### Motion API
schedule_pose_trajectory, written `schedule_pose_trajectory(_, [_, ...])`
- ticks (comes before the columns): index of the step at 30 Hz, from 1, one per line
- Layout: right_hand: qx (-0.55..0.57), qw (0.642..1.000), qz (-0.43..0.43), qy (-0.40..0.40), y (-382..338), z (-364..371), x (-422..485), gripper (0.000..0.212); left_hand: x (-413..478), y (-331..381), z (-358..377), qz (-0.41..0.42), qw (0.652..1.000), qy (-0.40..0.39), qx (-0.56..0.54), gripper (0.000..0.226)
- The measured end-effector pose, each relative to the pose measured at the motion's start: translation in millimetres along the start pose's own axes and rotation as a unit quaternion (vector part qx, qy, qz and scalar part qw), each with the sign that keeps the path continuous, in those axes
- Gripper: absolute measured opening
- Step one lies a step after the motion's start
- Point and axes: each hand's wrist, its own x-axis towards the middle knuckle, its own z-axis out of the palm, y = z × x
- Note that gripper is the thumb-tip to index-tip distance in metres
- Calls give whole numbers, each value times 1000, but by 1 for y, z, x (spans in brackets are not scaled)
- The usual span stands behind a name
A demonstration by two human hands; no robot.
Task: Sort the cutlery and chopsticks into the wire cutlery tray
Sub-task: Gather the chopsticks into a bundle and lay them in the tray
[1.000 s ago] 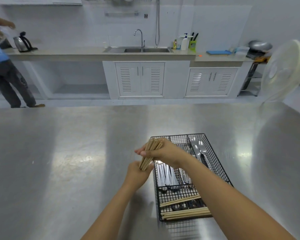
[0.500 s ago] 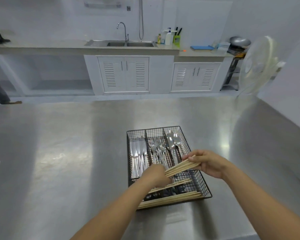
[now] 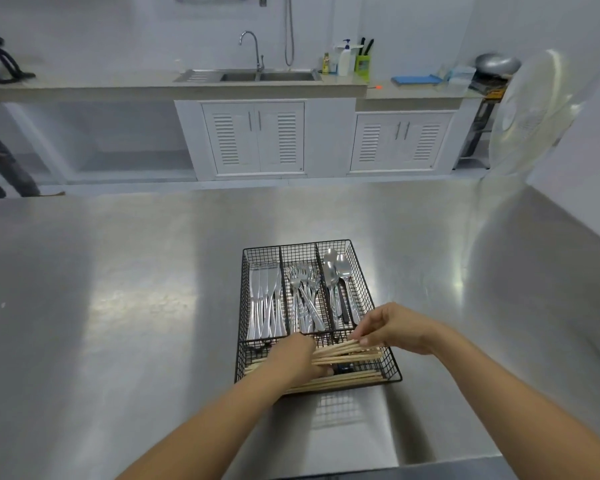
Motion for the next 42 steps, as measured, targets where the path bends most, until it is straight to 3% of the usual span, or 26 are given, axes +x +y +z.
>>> schedule_pose_trajectory(9, [-176, 983, -13, -39, -16, 1, 1, 25, -5, 2, -1, -7, 996, 21, 85, 57])
schedule_pose_trajectory(13, [-186, 982, -19, -29, -20, -7, -3, 28, -8, 0, -13, -1, 996, 26, 89, 55])
schedule_pose_trajectory(17, [-147, 989, -13, -20, -21, -17, -11, 25, -10, -18, -23, 57, 997, 14, 44, 43])
schedule_pose_trajectory(19, [-101, 994, -21, 25, -21, -18, -14, 23, -14, -30, -26, 64, 996, 62, -17, 27])
schedule_pose_trajectory(21, [-54, 989, -27, 133, -19, -18, -13, 21, -19, -43, -28, 37, 980, 173, -89, 14])
schedule_pose_trajectory(23, [-66, 960, -19, 270, -11, -18, -10, 17, -23, -56, -29, -28, 946, 296, -131, 13])
schedule_pose_trajectory(25, [-100, 937, 20, 334, 0, -14, -7, 10, -26, -68, -26, -107, 913, 360, -161, 23])
schedule_pose_trajectory(28, [-68, 946, 74, 309, 11, -1, -3, 21, -25, -80, -17, -193, 899, 328, -216, 40])
schedule_pose_trajectory(31, [-62, 941, 72, 324, 12, 4, 2, 21, -25, -90, -10, -240, 885, 281, -283, 29])
schedule_pose_trajectory(35, [-65, 938, 79, 332, 9, 4, 5, 20, -33, -106, -4, -257, 844, 248, -400, 20])
schedule_pose_trajectory(38, [-61, 941, 65, 326, 8, 3, 4, 21, -40, -99, -6, -238, 794, 223, -512, 18])
schedule_pose_trajectory(42, [-63, 948, 44, 308, 8, 1, 2, 29, -38, -95, -5, -217, 822, 226, -475, 17])
